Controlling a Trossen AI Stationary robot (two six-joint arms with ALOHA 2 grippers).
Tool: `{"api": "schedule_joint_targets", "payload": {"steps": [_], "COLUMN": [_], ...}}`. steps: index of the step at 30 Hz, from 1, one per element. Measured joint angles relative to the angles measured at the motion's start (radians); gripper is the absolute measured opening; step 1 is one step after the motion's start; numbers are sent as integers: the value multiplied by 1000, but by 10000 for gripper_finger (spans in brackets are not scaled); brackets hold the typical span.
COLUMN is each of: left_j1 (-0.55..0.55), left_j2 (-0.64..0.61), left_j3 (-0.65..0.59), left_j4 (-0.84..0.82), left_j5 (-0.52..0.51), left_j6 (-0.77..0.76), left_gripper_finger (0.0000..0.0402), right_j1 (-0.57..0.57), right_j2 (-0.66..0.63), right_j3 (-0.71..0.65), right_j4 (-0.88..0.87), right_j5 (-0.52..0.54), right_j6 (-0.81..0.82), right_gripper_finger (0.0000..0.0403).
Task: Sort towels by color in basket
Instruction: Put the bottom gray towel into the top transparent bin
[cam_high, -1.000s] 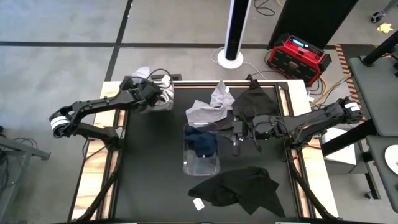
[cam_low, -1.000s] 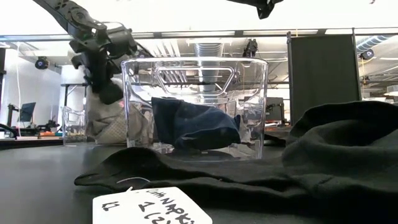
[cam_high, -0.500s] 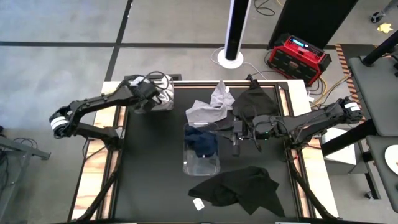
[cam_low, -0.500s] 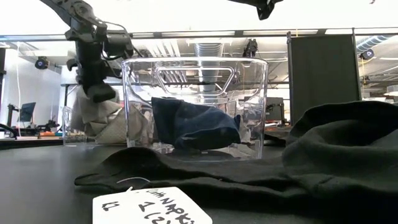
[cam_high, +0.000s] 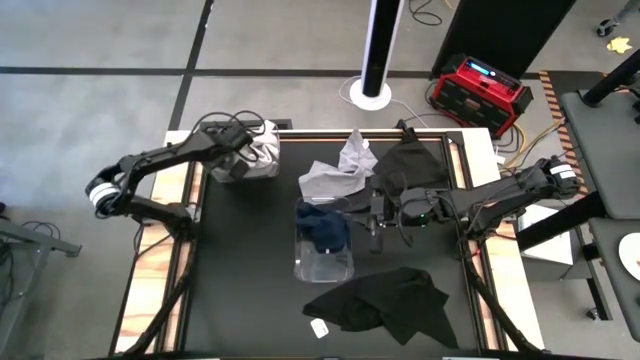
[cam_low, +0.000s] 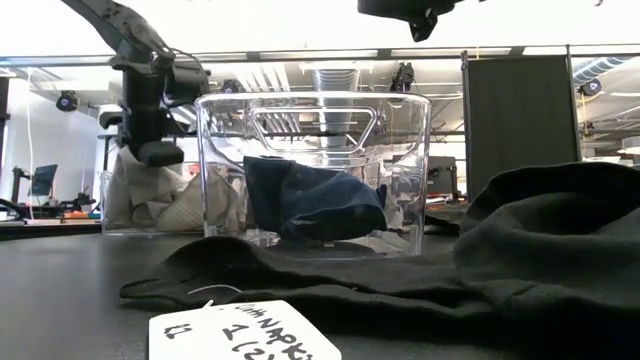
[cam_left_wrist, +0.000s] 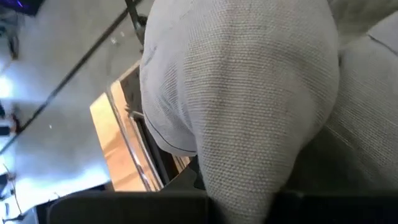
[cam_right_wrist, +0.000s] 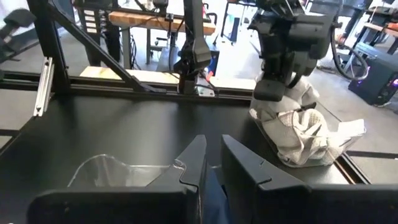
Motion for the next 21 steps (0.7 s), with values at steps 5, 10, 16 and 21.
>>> {"api": "schedule_joint_targets", "payload": {"steps": [5, 10, 16, 21], "left_j1": [34, 49, 73, 79], "left_j2": [64, 113, 146, 149], "left_j3": [5, 9, 11, 14], "left_j4": [-1, 14, 28, 32], "left_j5": [7, 7, 13, 15], "left_j6": [11, 27, 36, 46], "left_gripper_finger": [0, 0, 0, 0], "right_j1": [0, 0, 0, 0], "right_j2": [2, 2, 2, 2], "right_j3": [0, 0, 0, 0], "right_j4": [-1, -1, -5, -5], "right_j5": [0, 0, 0, 0], "right_j6": [2, 10, 10, 10], "right_gripper_finger": [38, 38, 38, 38]}}
